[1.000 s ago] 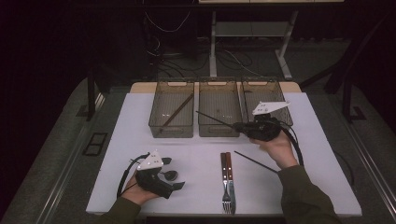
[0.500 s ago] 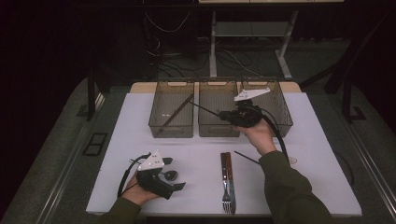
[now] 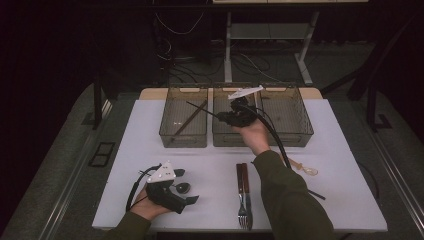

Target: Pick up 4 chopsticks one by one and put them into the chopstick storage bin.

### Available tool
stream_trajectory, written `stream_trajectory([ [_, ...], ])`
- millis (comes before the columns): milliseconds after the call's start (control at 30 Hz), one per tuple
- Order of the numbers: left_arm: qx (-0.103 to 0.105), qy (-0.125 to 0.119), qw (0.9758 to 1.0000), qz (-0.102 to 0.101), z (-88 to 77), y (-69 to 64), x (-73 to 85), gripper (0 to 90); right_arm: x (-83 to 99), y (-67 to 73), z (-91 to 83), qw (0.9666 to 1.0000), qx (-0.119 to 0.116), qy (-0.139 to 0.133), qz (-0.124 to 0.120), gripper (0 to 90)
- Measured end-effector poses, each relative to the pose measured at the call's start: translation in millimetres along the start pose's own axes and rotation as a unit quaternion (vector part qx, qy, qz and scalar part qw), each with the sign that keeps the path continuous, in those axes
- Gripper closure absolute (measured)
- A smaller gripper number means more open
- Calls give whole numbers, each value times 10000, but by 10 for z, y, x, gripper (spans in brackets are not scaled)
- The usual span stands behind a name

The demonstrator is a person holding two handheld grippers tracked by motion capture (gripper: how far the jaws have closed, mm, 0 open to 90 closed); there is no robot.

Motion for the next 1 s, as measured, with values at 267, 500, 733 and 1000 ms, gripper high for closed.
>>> stream_trajectory([
  [267,22,7,10000,37,5,-1,0,0,-139,161,304,9998,109,139,-20,858],
  [500,44,65,9999,73,13,-9,5,0,-229,339,582,9996,188,226,-19,858],
  [733,47,66,10000,53,16,-7,2,0,-322,438,785,9983,433,384,-17,858],
  [1000,68,52,10000,34,24,-14,-1,0,-402,507,963,9970,598,499,45,857],
])
Point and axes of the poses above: each handheld gripper's, and its own axes: z roughly forward along the jaws, x roughly out of its underside, y roughly to its left, the point moved 4 cm from there along z, roughly forward along the jaws, and after that the axes turned 14 degrees about x, right-handed, at the moved point
